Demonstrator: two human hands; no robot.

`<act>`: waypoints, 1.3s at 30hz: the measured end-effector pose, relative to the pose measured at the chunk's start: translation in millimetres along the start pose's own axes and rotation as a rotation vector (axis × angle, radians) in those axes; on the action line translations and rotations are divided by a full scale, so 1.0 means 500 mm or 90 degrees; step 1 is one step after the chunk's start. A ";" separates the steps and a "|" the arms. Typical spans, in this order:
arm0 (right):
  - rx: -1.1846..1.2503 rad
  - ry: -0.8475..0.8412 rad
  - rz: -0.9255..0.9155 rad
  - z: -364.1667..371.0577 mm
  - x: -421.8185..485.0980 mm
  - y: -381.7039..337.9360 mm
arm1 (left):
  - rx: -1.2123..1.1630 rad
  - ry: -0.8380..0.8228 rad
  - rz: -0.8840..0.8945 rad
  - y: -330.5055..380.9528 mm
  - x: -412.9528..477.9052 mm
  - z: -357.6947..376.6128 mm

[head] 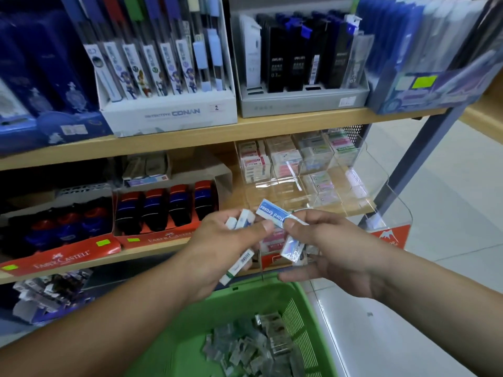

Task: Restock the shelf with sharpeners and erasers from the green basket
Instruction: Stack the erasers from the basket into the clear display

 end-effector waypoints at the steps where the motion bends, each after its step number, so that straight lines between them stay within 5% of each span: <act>1: -0.011 -0.010 0.001 0.005 0.000 0.001 | -0.013 0.006 -0.014 -0.007 -0.001 0.003; 7: -0.129 0.072 -0.059 -0.031 0.022 -0.026 | -0.060 0.023 -0.022 0.029 0.017 -0.010; 11: -0.219 0.158 -0.160 -0.078 0.027 -0.075 | 0.177 0.054 0.040 0.070 0.037 -0.025; 18: -0.200 0.162 -0.195 -0.116 0.041 -0.074 | 0.508 0.052 0.174 0.082 0.087 0.027; 31: -0.141 0.144 -0.187 -0.118 0.041 -0.074 | 0.912 -0.025 0.156 0.060 0.111 0.072; 36: -0.195 0.119 -0.203 -0.108 0.035 -0.081 | 0.664 0.038 0.207 0.084 0.086 0.035; 39: -0.267 0.058 -0.237 -0.077 0.026 -0.093 | 0.490 -0.016 0.107 0.081 0.064 0.017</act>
Point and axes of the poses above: each hand's wrist, its own x-axis towards the middle knuckle, its own z-axis out of the palm, y = z × x, the point moved 9 cm from there along x, towards the middle knuckle, and after that the axes turned 1 degree about -x, right-handed, at the moved point
